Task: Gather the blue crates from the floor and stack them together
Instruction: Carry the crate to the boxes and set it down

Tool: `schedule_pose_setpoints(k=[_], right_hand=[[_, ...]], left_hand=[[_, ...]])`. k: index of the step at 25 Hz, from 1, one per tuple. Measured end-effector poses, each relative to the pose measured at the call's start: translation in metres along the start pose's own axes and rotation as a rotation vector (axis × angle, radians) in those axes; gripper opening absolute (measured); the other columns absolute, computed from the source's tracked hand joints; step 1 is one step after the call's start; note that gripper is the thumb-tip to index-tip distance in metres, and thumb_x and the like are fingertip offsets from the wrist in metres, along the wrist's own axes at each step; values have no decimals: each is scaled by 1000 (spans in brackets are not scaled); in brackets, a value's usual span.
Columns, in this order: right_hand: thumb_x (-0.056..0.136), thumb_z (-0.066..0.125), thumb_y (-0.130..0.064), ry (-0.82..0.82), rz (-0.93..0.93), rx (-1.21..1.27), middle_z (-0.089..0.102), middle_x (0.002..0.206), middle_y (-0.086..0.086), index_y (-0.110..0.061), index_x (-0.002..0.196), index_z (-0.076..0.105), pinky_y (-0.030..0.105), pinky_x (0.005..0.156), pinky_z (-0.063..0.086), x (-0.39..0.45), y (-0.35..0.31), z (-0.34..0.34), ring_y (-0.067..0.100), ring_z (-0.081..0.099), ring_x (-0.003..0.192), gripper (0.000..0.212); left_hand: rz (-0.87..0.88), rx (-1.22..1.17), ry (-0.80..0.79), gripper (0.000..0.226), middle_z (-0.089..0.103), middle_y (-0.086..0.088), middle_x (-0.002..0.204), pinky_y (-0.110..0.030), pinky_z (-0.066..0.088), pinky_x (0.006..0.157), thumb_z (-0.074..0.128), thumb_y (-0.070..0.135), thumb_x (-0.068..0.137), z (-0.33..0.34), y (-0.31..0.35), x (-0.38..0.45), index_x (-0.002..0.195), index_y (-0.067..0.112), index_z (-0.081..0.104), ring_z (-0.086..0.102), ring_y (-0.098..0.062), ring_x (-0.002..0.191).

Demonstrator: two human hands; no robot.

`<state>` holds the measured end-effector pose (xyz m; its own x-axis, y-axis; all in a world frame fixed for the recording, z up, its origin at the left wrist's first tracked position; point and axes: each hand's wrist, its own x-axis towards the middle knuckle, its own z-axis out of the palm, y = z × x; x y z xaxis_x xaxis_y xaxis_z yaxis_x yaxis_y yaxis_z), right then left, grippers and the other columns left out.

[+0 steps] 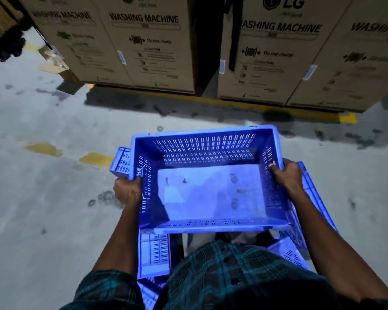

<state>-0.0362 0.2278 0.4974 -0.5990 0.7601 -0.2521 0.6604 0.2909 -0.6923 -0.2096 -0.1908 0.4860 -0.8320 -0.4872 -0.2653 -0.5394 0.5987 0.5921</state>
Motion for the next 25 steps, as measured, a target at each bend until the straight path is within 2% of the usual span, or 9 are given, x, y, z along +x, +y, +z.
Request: schedule_pose_setpoints(k=[2,4,6,8,12,16,21,23,25], right_hand=[[84,61,-30,8,29,22,72,83,19,-10,96,70,38,73,51,24,0,-4,35,68,83,25],[84,58,-34,73,43,48,72,87,20,-9,100,71,38,77,51,42,-1,-6,37,67,89,32],[89,59,-28,122,28,29,72,95,24,-6,105,70,38,82,50,65,-4,-13,41,65,95,30],[90,58,-26,142,37,29,71,99,26,-4,108,69,40,85,50,87,-4,-22,42,64,98,30],[91,54,-23,105,-8,33,72,100,23,-9,110,67,43,85,52,118,-3,-37,42,64,96,28],[94,51,-20,38,-77,21,71,107,19,-13,120,63,40,85,51,145,-10,-46,39,64,100,29],[98,48,-21,25,-164,26,71,111,13,-21,132,51,35,78,51,170,-22,-37,35,66,99,35],[99,46,-22,25,-170,-4,72,106,12,-25,132,49,32,72,47,186,-27,-35,34,67,92,33],[97,46,-26,69,-140,15,73,101,9,-29,131,49,33,72,50,201,-33,-36,33,69,87,34]], left_hand=[[-16,-28,-42,45,70,-25,95,-44,51,82,85,38,71,11,26,10,85,-2,69,67,-41,94],[-26,-67,-100,48,71,-20,81,-42,53,76,88,43,64,20,46,12,71,1,65,70,-37,81],[-47,-112,-89,54,70,-17,66,-43,57,69,89,49,53,36,65,16,61,4,61,71,-35,68],[-48,-126,-90,57,69,-16,61,-42,57,67,88,52,51,52,83,16,58,3,59,70,-34,61],[78,-61,-153,51,68,-15,64,-35,46,63,76,54,70,70,119,8,70,4,68,68,-32,67],[240,53,-200,65,69,-16,69,-42,52,66,52,71,76,97,135,30,80,7,66,68,-35,71],[293,107,-156,51,67,-27,87,-45,46,73,50,54,93,127,171,47,88,4,59,63,-46,88],[293,128,-144,47,65,-28,91,-44,44,73,50,49,96,140,189,55,91,3,58,62,-48,90],[322,117,-164,45,66,-27,91,-44,45,71,50,47,96,153,206,61,94,3,60,63,-46,88]])
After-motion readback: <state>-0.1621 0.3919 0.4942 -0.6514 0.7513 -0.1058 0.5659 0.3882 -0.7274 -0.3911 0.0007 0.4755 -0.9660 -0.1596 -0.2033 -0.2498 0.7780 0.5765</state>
